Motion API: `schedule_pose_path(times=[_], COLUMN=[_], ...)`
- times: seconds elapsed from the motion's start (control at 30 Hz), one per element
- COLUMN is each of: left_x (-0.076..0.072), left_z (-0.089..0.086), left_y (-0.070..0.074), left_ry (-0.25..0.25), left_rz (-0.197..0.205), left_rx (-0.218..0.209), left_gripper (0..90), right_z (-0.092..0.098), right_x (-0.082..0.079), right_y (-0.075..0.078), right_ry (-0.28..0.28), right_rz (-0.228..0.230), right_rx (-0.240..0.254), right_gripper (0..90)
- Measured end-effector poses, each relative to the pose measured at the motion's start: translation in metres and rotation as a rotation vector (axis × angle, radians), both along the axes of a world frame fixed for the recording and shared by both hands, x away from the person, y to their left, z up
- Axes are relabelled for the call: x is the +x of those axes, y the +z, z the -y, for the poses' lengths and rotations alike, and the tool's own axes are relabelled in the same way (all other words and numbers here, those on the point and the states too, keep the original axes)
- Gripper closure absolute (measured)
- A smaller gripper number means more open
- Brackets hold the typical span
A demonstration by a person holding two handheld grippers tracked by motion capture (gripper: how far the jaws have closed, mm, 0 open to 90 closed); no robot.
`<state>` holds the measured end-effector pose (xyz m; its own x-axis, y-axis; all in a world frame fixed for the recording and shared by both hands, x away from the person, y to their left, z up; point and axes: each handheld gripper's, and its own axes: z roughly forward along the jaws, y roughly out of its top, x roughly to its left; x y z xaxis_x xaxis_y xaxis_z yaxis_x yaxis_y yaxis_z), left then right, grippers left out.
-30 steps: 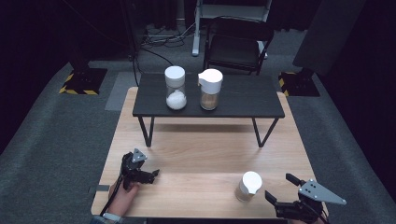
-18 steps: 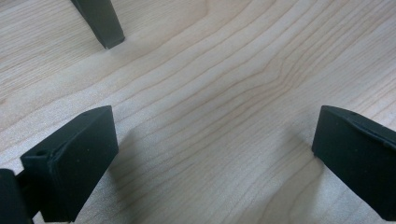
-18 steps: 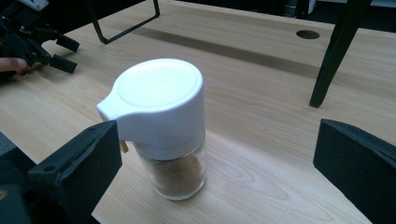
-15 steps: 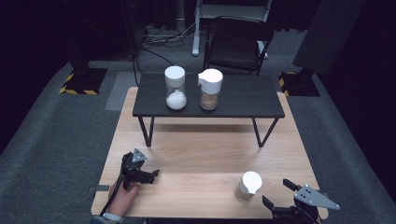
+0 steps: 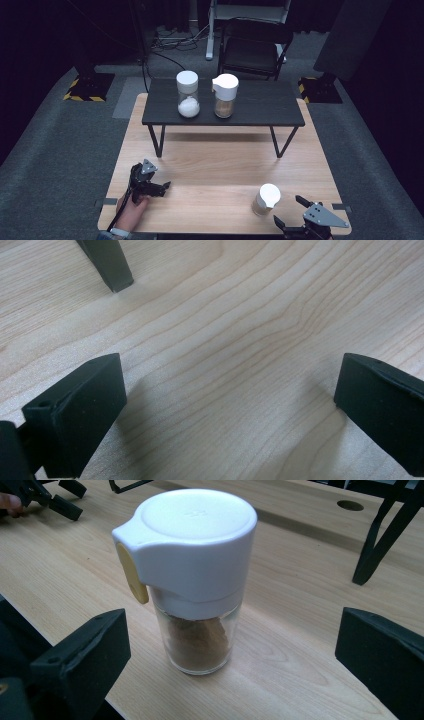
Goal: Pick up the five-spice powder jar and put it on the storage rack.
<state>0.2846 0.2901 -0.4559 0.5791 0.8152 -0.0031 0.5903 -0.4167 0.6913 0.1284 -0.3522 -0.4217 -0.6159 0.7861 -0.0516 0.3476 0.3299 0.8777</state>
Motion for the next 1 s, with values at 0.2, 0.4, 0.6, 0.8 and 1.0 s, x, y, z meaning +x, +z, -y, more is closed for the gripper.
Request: schedule_pose_path(times=[0.2,0.4,0.6,0.8,1.0], left_x=[0.0,0.0,0.0,0.0,0.0], left_z=[0.0,0.0,0.0,0.0,0.0], left_y=[0.0,0.0,0.0,0.0,0.0], left_ry=[-0.001,-0.002,-0.001,-0.001,-0.001], left_rz=[0.003,0.003,0.003,0.001,0.001], left_rx=[0.0,-0.001,-0.001,-0.001,-0.001], left_gripper=[0.2,0.2,0.2,0.2,0.2], right_z=[-0.002,-0.005,-0.008,-0.009,-0.011], right_x=[0.003,0.008,0.013,0.018,0.021], right_y=[-0.007,-0.015,-0.024,-0.032,-0.039], right_ry=[0.009,0.019,0.029,0.037,0.038], right_rz=[-0.004,-0.013,-0.021,-0.026,-0.026], right_rx=[0.001,0.004,0.017,0.019,0.029], right_gripper=[1.2,1.3,1.4,1.6,2.3])
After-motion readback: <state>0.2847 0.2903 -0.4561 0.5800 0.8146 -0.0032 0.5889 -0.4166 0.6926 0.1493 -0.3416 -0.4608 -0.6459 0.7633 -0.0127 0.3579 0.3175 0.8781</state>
